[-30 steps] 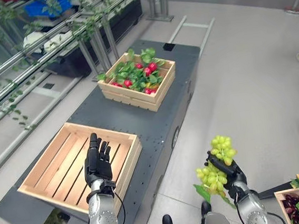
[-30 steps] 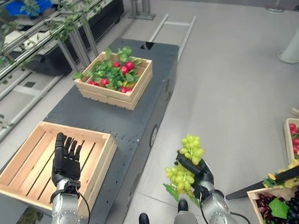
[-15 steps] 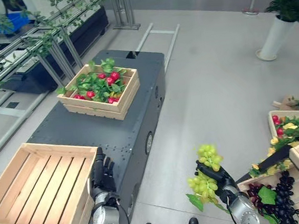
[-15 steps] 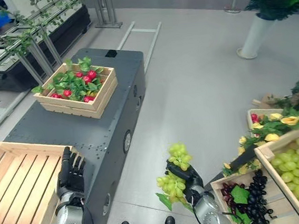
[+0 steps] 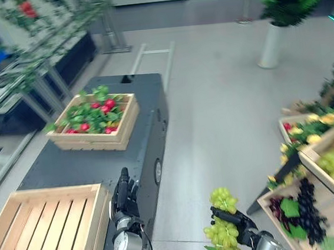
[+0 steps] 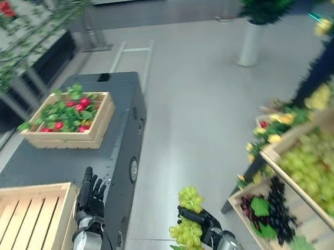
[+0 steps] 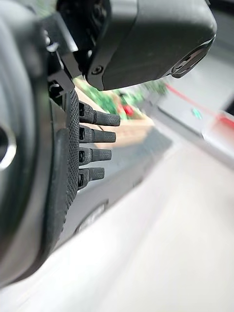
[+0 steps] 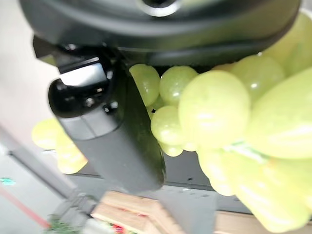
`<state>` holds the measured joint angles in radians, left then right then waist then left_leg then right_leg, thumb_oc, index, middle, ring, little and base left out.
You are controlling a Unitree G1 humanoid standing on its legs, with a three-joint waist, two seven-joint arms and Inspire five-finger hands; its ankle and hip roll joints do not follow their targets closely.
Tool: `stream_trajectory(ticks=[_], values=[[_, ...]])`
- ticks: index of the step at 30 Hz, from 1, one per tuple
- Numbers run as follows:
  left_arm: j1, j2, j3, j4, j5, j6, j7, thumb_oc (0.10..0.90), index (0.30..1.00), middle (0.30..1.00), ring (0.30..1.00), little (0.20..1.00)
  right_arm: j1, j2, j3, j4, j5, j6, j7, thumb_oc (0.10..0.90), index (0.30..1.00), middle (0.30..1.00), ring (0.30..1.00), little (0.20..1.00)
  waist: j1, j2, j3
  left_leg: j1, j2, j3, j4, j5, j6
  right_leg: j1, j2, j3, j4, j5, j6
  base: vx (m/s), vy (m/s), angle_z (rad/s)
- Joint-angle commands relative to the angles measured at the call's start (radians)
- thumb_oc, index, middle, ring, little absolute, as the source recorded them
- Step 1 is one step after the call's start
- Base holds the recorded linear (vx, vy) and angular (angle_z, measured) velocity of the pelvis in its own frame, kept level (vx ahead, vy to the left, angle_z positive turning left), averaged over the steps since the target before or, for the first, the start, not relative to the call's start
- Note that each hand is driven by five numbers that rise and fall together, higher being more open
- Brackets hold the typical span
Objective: Pick up the fruits from the basket on one side to the basket on the other side
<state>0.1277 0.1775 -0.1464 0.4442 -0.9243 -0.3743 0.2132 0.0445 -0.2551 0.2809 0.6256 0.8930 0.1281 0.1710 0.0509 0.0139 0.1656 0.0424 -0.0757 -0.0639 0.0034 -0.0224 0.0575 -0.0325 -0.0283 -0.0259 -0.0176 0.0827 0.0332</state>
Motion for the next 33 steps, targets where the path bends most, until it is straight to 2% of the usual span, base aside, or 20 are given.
stream_trajectory(ticks=[1, 7, 8, 10, 12, 13, 14, 15, 16, 17, 18, 19, 23, 25, 26, 27, 29, 31, 32, 33], values=[[-0.174, 0.085, 0.006, -0.046, 0.086, -0.065, 0.003, 0.800, 0.900, 0.900, 0.900, 0.900, -0.049, 0.023, 0.004, -0.096, -0.023, -0.085, 0.132, 0.400, 0.300, 0.300, 0.300, 0.300, -0.024, -0.027, 0.028, 0.014, -0.010, 0.033, 0.002, -0.067, -0.017, 0.089, -0.017, -0.098, 0.088, -0.158, 0.019, -0.07, 0.100, -0.99], [-0.151, 0.074, -0.017, -0.036, 0.138, -0.059, 0.017, 0.800, 0.900, 0.900, 0.900, 0.900, 0.015, 0.007, 0.005, -0.193, -0.083, -0.108, 0.123, 0.400, 0.300, 0.300, 0.300, 0.300, -0.059, -0.040, 0.000, 0.065, -0.004, 0.070, -0.067, -0.064, -0.006, 0.090, -0.013, -0.071, 0.032, -0.115, 0.044, 0.04, 0.093, -0.38], [-0.138, 0.076, -0.025, -0.033, 0.134, -0.066, 0.022, 0.800, 0.900, 0.900, 0.900, 0.900, 0.043, -0.001, 0.006, -0.228, -0.102, -0.118, 0.129, 0.400, 0.300, 0.300, 0.300, 0.300, -0.071, -0.049, -0.009, 0.068, -0.006, 0.080, -0.087, -0.061, -0.002, 0.086, -0.011, -0.047, -0.012, -0.084, 0.055, 0.02, 0.056, -0.06], [-0.133, 0.077, -0.029, -0.029, 0.140, -0.070, 0.030, 0.800, 0.900, 0.900, 0.900, 0.900, 0.057, -0.004, 0.007, -0.241, -0.123, -0.134, 0.129, 0.400, 0.300, 0.300, 0.300, 0.300, -0.077, -0.053, -0.014, 0.063, -0.008, 0.088, -0.091, -0.064, 0.000, 0.080, -0.011, -0.035, -0.033, -0.066, 0.062, 0.00, 0.051, -0.24], [-0.125, 0.079, -0.034, -0.020, 0.139, -0.071, 0.053, 0.800, 0.900, 0.900, 0.900, 0.900, 0.072, -0.016, 0.013, -0.265, -0.160, -0.141, 0.137, 0.400, 0.300, 0.300, 0.300, 0.300, -0.082, -0.061, -0.017, 0.056, -0.003, 0.114, -0.091, -0.071, 0.001, 0.067, -0.012, -0.052, -0.045, -0.046, 0.076, -0.07, 0.019, -0.33], [-0.115, 0.080, -0.021, -0.022, 0.140, -0.073, 0.089, 0.800, 0.900, 0.900, 0.900, 0.900, 0.070, -0.023, 0.024, -0.292, -0.185, -0.114, 0.144, 0.400, 0.300, 0.300, 0.300, 0.300, -0.079, -0.063, -0.013, 0.060, 0.010, 0.153, -0.091, -0.074, 0.001, 0.035, -0.014, -0.110, 0.027, -0.060, 0.086, -0.13, -0.003, -0.59], [-0.113, 0.084, -0.011, -0.026, 0.141, -0.073, 0.103, 0.800, 0.900, 0.900, 0.900, 0.900, 0.065, -0.027, 0.029, -0.302, -0.191, -0.105, 0.147, 0.400, 0.300, 0.300, 0.300, 0.300, -0.077, -0.061, -0.009, 0.061, 0.018, 0.175, -0.091, -0.072, 0.004, 0.018, -0.015, -0.140, 0.107, -0.083, 0.086, -0.15, -0.005, -0.80], [-0.113, 0.085, -0.007, -0.027, 0.140, -0.074, 0.102, 0.800, 0.900, 0.900, 0.900, 0.900, 0.063, -0.028, 0.031, -0.305, -0.191, -0.104, 0.148, 0.400, 0.300, 0.300, 0.300, 0.300, -0.076, -0.061, -0.008, 0.062, 0.020, 0.182, -0.091, -0.071, 0.005, 0.013, -0.016, -0.148, 0.132, -0.092, 0.085, -0.15, 0.014, -1.07], [-0.115, 0.098, 0.002, -0.033, 0.131, -0.084, 0.104, 0.800, 0.900, 0.900, 0.900, 0.900, 0.059, -0.037, 0.039, -0.314, -0.195, -0.097, 0.164, 0.400, 0.300, 0.300, 0.300, 0.300, -0.074, -0.057, -0.004, 0.064, 0.025, 0.205, -0.091, -0.065, 0.011, -0.008, -0.025, -0.185, 0.296, -0.126, 0.081, -0.10, 0.022, -0.90], [-0.115, 0.106, 0.008, -0.038, 0.127, -0.089, 0.102, 0.800, 0.900, 0.900, 0.900, 0.900, 0.059, -0.041, 0.042, -0.315, -0.199, -0.098, 0.183, 0.400, 0.300, 0.300, 0.300, 0.300, -0.072, -0.057, -0.001, 0.075, 0.022, 0.211, -0.091, -0.067, 0.011, -0.001, -0.041, -0.199, 0.375, -0.156, 0.085, -0.12, 0.006, -0.80], [-0.116, 0.111, 0.014, -0.044, 0.126, -0.092, 0.095, 0.800, 0.900, 0.900, 0.900, 0.900, 0.056, -0.044, 0.043, -0.314, -0.209, -0.105, 0.203, 0.400, 0.300, 0.300, 0.300, 0.300, -0.067, -0.056, -0.002, 0.073, 0.022, 0.220, -0.091, -0.063, 0.011, 0.006, -0.049, -0.206, 0.407, -0.163, 0.081, -0.10, -0.077, -0.55], [-0.119, 0.121, 0.022, -0.055, 0.134, -0.099, 0.099, 0.800, 0.900, 0.900, 0.900, 0.900, 0.049, -0.051, 0.049, -0.312, -0.225, -0.120, 0.231, 0.400, 0.300, 0.300, 0.300, 0.300, -0.054, -0.060, -0.009, 0.062, 0.020, 0.236, -0.083, -0.057, 0.007, 0.060, -0.064, -0.214, 0.402, -0.165, 0.078, -0.10, -0.117, -0.39], [-0.120, 0.140, 0.043, -0.042, 0.152, -0.115, 0.104, 0.800, 0.900, 0.900, 0.900, 0.900, 0.044, -0.059, 0.060, -0.292, -0.241, -0.157, 0.266, 0.400, 0.300, 0.300, 0.300, 0.300, -0.020, -0.078, -0.039, 0.032, 0.025, 0.255, -0.062, -0.054, -0.012, 0.211, -0.102, -0.255, 0.209, -0.146, 0.081, -0.07, -0.228, -0.28], [-0.118, 0.142, 0.050, -0.039, 0.157, -0.117, 0.118, 0.800, 0.900, 0.900, 0.900, 0.900, 0.038, -0.063, 0.062, -0.288, -0.257, -0.160, 0.269, 0.400, 0.300, 0.300, 0.300, 0.300, -0.007, -0.078, -0.043, 0.035, 0.038, 0.273, -0.069, -0.049, -0.025, 0.240, -0.116, -0.286, 0.137, -0.143, 0.082, -0.11, -0.283, -0.39], [-0.113, 0.144, 0.065, -0.034, 0.169, -0.119, 0.143, 0.800, 0.900, 0.900, 0.900, 0.900, 0.022, -0.074, 0.071, -0.296, -0.283, -0.155, 0.275, 0.400, 0.300, 0.300, 0.300, 0.300, 0.010, -0.076, -0.042, 0.037, 0.066, 0.323, -0.080, -0.034, -0.052, 0.274, -0.112, -0.340, 0.035, -0.159, 0.084, -0.12, -0.292, -0.28], [-0.112, 0.144, 0.067, -0.034, 0.170, -0.116, 0.143, 0.800, 0.900, 0.900, 0.900, 0.900, 0.019, -0.076, 0.073, -0.298, -0.287, -0.155, 0.275, 0.400, 0.300, 0.300, 0.300, 0.300, 0.012, -0.076, -0.041, 0.037, 0.069, 0.331, -0.081, -0.031, -0.055, 0.278, -0.108, -0.344, 0.022, -0.162, 0.085, -0.21, -0.481, -0.56], [-0.113, 0.134, 0.071, -0.032, 0.157, -0.095, 0.133, 0.800, 0.900, 0.900, 0.900, 0.900, 0.009, -0.102, 0.073, -0.332, -0.306, -0.151, 0.234, 0.400, 0.300, 0.300, 0.300, 0.300, 0.011, -0.082, -0.037, 0.008, 0.097, 0.357, -0.064, -0.011, -0.087, 0.286, -0.078, -0.329, -0.060, -0.158, 0.069, -0.18, -0.392, -0.69], [-0.112, 0.126, 0.071, -0.039, 0.152, -0.085, 0.126, 0.800, 0.900, 0.900, 0.900, 0.900, 0.006, -0.108, 0.070, -0.343, -0.310, -0.148, 0.235, 0.400, 0.300, 0.300, 0.300, 0.300, 0.009, -0.085, -0.033, -0.001, 0.104, 0.358, -0.052, -0.008, -0.093, 0.282, -0.074, -0.329, -0.070, -0.154, 0.063, -0.14, -0.227, -0.42], [-0.107, 0.105, 0.053, -0.064, 0.130, -0.074, 0.136, 0.800, 0.900, 0.900, 0.900, 0.900, 0.008, -0.124, 0.070, -0.367, -0.337, -0.147, 0.230, 0.400, 0.300, 0.300, 0.300, 0.300, 0.003, -0.093, -0.022, -0.040, 0.108, 0.350, 0.011, -0.014, -0.105, 0.258, -0.073, -0.315, -0.070, -0.148, 0.048, -0.12, -0.146, -0.15], [-0.107, 0.105, 0.053, -0.064, 0.130, -0.074, 0.136, 0.800, 0.900, 0.900, 0.900, 0.900, 0.008, -0.124, 0.070, -0.367, -0.337, -0.147, 0.230, 0.400, 0.300, 0.300, 0.300, 0.300, 0.003, -0.093, -0.022, -0.040, 0.108, 0.350, 0.011, -0.014, -0.105, 0.258, -0.073, -0.315, -0.070, -0.148, 0.048, -0.23, -0.216, -0.11]])
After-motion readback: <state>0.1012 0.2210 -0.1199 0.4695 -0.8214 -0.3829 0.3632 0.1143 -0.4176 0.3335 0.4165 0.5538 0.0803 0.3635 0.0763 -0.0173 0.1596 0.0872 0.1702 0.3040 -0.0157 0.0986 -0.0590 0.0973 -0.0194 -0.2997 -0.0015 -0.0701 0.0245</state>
